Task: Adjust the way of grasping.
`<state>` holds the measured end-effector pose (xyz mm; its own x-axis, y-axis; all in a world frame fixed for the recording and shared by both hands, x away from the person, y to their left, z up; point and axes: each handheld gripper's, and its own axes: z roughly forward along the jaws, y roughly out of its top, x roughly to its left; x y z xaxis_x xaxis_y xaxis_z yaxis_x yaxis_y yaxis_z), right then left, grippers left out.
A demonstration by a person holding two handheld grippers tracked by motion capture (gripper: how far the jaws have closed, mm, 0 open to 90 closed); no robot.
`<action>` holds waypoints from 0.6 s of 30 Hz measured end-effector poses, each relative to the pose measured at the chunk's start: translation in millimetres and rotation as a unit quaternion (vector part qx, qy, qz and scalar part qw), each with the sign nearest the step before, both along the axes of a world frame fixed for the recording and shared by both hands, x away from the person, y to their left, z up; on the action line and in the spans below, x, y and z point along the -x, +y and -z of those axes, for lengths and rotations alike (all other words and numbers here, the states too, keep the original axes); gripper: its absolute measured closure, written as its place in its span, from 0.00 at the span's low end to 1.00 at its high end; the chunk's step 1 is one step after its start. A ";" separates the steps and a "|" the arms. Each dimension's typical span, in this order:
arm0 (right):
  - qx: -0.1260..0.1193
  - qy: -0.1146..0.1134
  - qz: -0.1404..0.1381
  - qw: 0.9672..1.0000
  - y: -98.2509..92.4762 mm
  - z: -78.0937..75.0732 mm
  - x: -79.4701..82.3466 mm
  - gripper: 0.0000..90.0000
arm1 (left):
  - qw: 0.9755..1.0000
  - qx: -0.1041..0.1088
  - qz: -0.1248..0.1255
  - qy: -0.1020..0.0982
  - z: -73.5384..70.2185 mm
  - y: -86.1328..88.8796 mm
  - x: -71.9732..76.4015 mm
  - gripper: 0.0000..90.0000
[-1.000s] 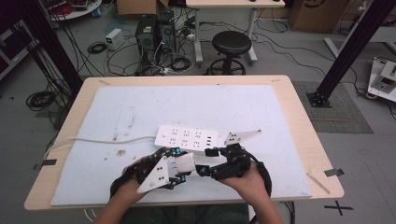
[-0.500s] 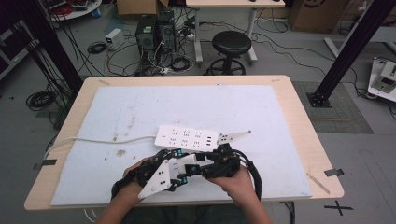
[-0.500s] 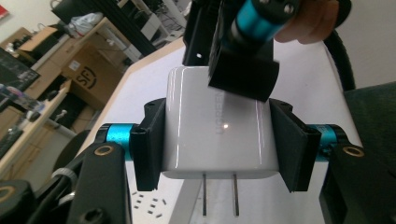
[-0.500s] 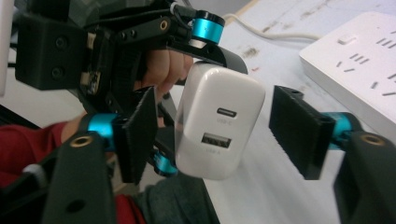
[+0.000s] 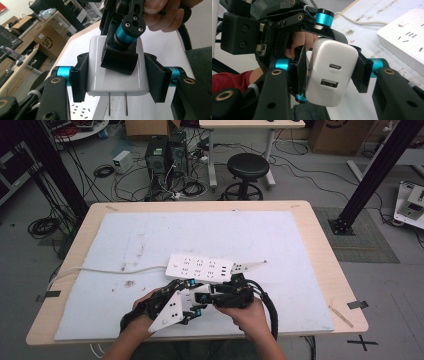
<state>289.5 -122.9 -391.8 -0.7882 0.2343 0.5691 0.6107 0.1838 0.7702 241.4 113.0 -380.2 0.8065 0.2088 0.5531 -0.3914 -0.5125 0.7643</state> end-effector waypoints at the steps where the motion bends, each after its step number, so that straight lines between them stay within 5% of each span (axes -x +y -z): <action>1: -0.001 0.001 -0.001 1.000 -0.1 0.3 -0.2 0.61 | 1.000 -0.002 -0.001 0.000 -0.1 0.1 0.2 0.47; 12: 0.009 0.020 0.003 1.000 -0.4 1.4 -0.3 0.67 | 1.000 -0.024 -0.006 -0.012 2.3 -3.6 -0.4 0.47; 15: 0.011 0.013 0.005 1.000 -1.1 -0.4 0.1 0.70 | 1.000 -0.012 -0.009 0.005 2.7 -3.9 -3.3 0.45; 18: 0.019 0.007 0.013 1.000 -4.5 -3.6 -0.4 0.70 | 1.000 0.003 -0.025 0.014 0.4 -1.1 -5.4 0.31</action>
<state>290.0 -127.4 -388.1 -0.7742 0.2755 0.5698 0.6256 0.1971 0.7548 246.9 111.9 -380.6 0.8103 0.2532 0.5285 -0.3428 -0.5266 0.7779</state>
